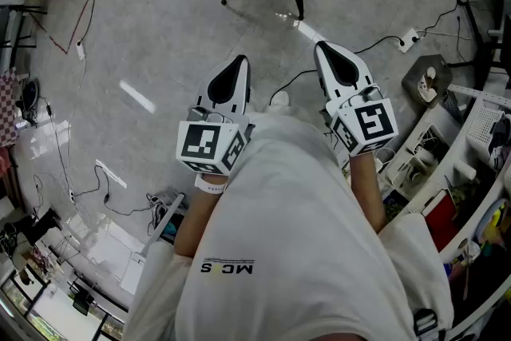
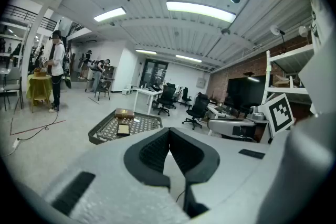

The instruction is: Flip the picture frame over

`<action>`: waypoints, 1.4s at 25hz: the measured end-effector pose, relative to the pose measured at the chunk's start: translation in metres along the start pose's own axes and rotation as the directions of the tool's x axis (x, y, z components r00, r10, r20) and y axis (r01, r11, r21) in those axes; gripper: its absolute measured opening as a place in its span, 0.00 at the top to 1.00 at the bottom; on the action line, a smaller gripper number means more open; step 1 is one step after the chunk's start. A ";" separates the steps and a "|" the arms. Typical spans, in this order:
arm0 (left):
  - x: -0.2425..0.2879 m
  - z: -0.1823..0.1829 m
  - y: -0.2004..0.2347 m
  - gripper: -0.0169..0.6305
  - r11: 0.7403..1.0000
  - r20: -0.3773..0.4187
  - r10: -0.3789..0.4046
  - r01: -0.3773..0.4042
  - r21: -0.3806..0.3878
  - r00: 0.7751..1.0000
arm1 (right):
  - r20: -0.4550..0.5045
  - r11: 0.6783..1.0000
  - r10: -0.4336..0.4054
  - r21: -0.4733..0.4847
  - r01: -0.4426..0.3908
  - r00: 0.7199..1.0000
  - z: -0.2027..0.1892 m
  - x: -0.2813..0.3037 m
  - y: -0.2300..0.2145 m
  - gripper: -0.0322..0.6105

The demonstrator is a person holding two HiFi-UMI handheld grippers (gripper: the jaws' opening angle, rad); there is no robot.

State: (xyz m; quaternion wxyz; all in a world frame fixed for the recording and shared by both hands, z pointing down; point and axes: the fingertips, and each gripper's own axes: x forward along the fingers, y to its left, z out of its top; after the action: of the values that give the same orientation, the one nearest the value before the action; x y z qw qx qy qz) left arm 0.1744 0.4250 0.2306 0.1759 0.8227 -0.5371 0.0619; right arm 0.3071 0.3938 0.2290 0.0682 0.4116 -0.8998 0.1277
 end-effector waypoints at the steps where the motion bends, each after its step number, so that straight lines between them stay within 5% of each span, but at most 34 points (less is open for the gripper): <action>1: 0.002 0.001 -0.002 0.94 1.000 0.001 -0.011 0.011 0.007 1.000 | 0.001 1.000 -0.008 -0.001 0.008 1.000 0.000 0.000 -0.001 0.92; 16: 0.005 0.001 -0.009 0.94 0.998 -0.009 -0.051 0.052 0.029 0.999 | 0.015 1.000 -0.028 0.014 0.028 0.999 -0.004 -0.008 0.000 0.92; 26: 0.020 0.023 0.058 0.94 1.000 0.006 -0.011 0.010 0.028 1.000 | -0.004 0.999 -0.023 0.040 0.023 1.000 -0.004 0.044 0.000 0.92; 35: 0.094 0.056 0.201 0.94 0.996 -0.037 -0.089 0.089 -0.014 0.995 | -0.034 0.985 -0.154 0.075 0.156 0.988 0.015 0.175 -0.008 0.92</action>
State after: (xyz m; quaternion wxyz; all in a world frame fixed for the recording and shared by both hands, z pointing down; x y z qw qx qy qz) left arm 0.0260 0.2513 0.2503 0.1936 0.8433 -0.4969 0.0662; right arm 0.1989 0.2575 0.2564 0.0746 0.4809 -0.8584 0.1622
